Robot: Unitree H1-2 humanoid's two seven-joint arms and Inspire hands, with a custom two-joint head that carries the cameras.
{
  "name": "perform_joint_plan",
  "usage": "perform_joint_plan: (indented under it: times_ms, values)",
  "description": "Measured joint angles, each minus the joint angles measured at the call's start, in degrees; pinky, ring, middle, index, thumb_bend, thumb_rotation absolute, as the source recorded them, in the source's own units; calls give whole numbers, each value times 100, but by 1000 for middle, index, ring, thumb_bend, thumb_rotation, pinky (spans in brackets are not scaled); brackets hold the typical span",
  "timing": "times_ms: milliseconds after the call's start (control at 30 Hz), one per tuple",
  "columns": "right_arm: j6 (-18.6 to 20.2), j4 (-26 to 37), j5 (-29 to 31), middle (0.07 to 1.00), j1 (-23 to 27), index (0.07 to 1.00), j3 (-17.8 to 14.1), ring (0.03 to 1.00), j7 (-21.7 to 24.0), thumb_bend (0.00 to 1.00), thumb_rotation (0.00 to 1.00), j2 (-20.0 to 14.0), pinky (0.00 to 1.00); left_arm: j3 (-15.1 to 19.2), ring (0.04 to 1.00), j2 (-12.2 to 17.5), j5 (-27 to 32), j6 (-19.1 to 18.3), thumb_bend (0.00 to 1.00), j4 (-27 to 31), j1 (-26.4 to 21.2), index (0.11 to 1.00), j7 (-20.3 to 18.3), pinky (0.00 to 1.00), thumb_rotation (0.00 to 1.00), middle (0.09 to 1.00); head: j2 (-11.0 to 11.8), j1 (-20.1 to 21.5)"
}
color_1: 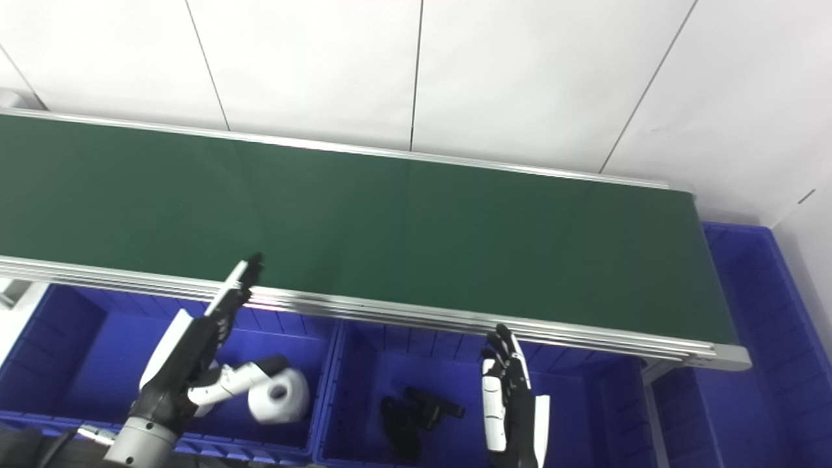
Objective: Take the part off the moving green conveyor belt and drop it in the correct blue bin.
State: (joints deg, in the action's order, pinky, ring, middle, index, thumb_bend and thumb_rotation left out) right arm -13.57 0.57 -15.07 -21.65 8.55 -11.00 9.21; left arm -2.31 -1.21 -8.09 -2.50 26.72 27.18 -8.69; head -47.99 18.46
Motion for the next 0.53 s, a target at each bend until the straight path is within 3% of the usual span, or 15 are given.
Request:
perform_joint_plan:
  times_ms: [100,267,400,533]
  values:
    - [1,9,-62,871,-3,912,9,845,-47,619,980,-1,828,2,1000,-162,352,100,545,-271,34,1000,62,1000,826,1000,-9,176]
    - [1,12,-164,871,-28,913,21,846,-107,605,996,-3,848,54,1000,29,80,626,613,-1160,-131,1000,296,1000,847,1000,-26,290]
    - [1,14,-202,870,-30,911,25,844,-141,612,994,-4,809,-20,1000,202,47,878,695,-1267,-222,1000,319,1000,836,1000,-26,448]
    - [1,6,-292,867,-29,906,30,842,-172,625,998,-6,831,-109,1000,236,185,972,745,-1397,-305,1000,302,1000,831,1000,0,658]
